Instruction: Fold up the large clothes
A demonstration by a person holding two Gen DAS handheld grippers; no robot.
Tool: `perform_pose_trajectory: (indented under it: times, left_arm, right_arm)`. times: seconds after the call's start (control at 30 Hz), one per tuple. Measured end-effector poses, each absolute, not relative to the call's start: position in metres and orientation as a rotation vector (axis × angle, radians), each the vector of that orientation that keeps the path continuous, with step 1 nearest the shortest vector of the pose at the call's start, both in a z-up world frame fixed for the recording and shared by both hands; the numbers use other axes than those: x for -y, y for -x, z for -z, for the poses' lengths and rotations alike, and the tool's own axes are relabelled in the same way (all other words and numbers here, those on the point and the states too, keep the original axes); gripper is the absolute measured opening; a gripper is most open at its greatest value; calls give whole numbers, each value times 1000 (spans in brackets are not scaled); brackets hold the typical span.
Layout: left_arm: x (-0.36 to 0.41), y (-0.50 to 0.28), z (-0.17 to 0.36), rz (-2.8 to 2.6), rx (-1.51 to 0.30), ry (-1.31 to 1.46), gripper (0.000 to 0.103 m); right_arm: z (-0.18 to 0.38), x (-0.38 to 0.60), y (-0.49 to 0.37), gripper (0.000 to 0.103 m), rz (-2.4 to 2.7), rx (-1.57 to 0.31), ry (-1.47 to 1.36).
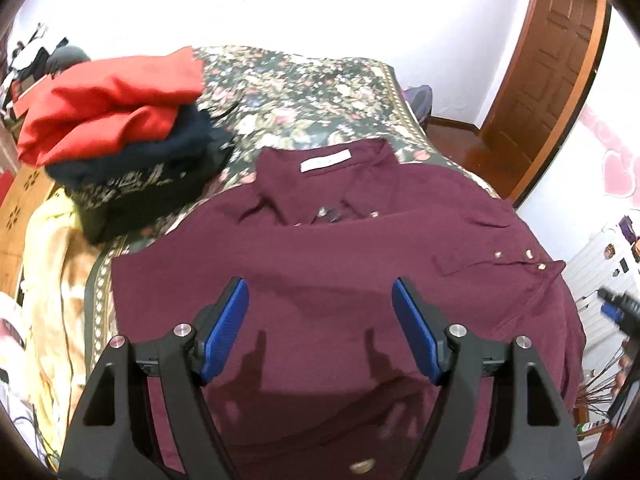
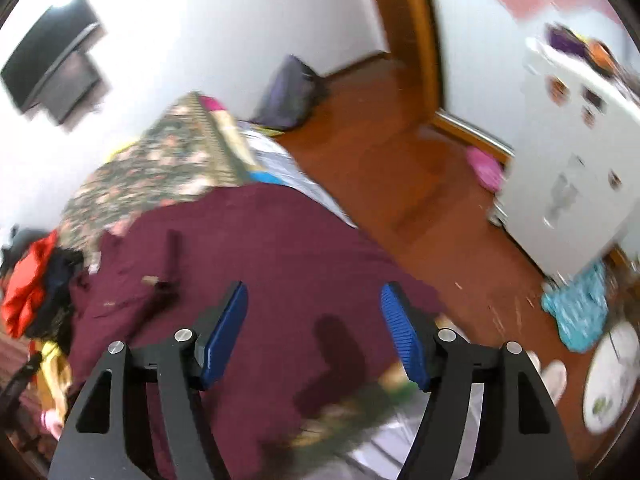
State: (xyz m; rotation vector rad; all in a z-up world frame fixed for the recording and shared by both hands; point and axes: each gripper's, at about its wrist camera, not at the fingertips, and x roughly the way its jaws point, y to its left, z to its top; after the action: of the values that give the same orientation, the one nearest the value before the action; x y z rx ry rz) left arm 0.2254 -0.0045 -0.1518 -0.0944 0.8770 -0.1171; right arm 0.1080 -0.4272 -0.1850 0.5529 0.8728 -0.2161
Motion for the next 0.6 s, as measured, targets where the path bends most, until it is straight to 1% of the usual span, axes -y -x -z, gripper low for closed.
perform_pose_trajectory:
  times: [0.17, 0.33, 0.53, 0.57, 0.6]
  left_arm:
    - [30, -232, 156, 162, -899, 89, 73]
    - [44, -231, 159, 182, -913, 78, 73]
    - [36, -228, 159, 159, -912, 106, 73]
    - [33, -228, 160, 152, -915, 115, 73]
    - [31, -228, 161, 147, -916, 121, 73]
  right_arm:
    - [225, 452, -100, 66, 207, -921, -735]
    - [251, 466, -108, 66, 117, -935, -896]
    - [257, 475, -114, 66, 105, -887, -948]
    - [258, 477, -116, 66, 107, -876, -955]
    - [258, 478, -117, 63, 110, -872, -958]
